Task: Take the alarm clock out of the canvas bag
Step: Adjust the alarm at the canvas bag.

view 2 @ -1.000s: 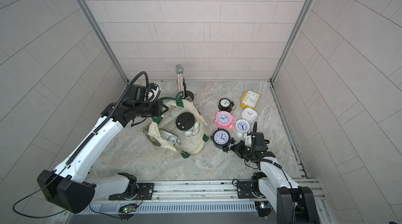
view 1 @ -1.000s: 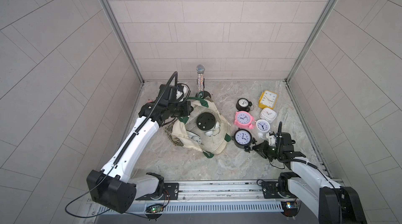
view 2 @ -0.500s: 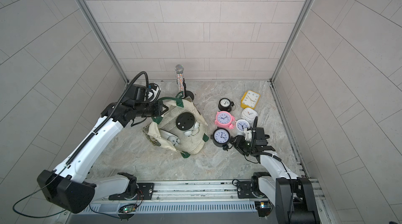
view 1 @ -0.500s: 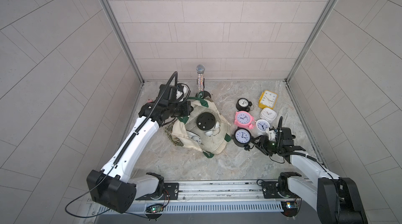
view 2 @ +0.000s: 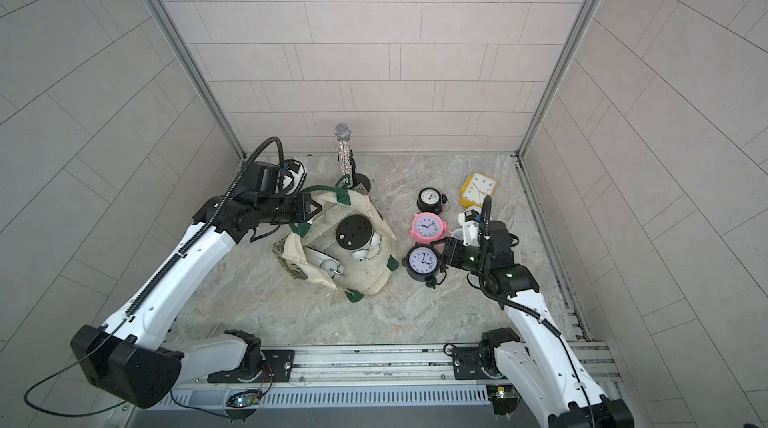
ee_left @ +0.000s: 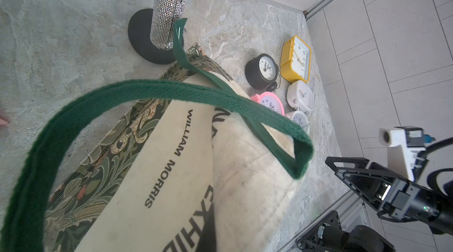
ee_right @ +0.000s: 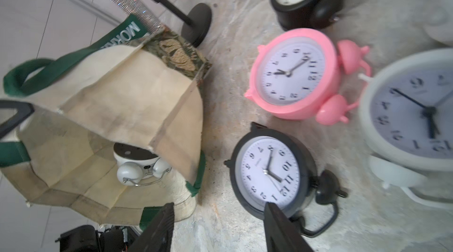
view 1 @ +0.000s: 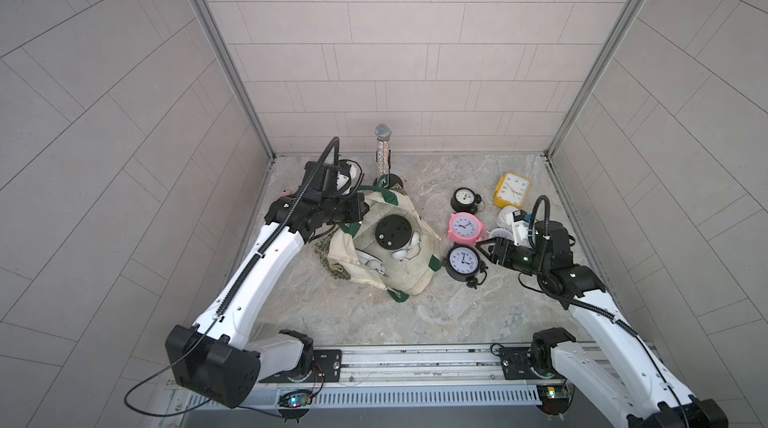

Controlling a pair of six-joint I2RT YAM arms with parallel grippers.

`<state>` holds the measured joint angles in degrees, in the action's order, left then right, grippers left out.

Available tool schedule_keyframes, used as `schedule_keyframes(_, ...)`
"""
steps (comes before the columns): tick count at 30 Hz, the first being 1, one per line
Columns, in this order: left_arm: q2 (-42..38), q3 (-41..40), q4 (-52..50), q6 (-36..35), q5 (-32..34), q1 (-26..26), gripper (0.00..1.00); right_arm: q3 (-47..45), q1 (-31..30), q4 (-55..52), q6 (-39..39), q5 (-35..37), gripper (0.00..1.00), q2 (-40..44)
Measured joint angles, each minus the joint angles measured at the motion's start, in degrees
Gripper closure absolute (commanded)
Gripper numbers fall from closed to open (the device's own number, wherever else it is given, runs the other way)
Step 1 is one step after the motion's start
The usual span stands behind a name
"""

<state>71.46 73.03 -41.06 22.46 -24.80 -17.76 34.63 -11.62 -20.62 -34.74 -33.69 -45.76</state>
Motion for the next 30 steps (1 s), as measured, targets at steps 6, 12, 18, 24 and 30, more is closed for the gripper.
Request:
schedule_keyframes(6, 0.00, 0.00, 0.00, 0.00, 0.02, 0.00, 1.00, 7.39, -23.85, 1.27, 8.00, 12.09, 0.47, -2.38)
schedule_keyframes(12, 0.00, 0.00, -0.02, 0.00, 0.00, 0.00, 1.00, 12.83, -42.84, 2.64, 22.34, 27.23, 0.48, -12.24)
schedule_keyframes(18, 0.00, 0.00, -0.07, 0.00, -0.04, 0.00, 1.00, 14.84, -48.41, 5.38, 35.63, 36.24, 0.44, -24.76)
schedule_keyframes(24, -0.09, 0.00, -0.22, 0.00, -0.24, 0.00, 1.00, 14.97, -49.62, 8.74, 48.02, 37.81, 0.44, -34.67)
schedule_keyframes(30, -0.31, 0.00, -0.48, -0.09, -0.46, 0.00, 1.00, 15.30, -49.72, 12.41, 55.63, 44.52, 0.45, -41.75)
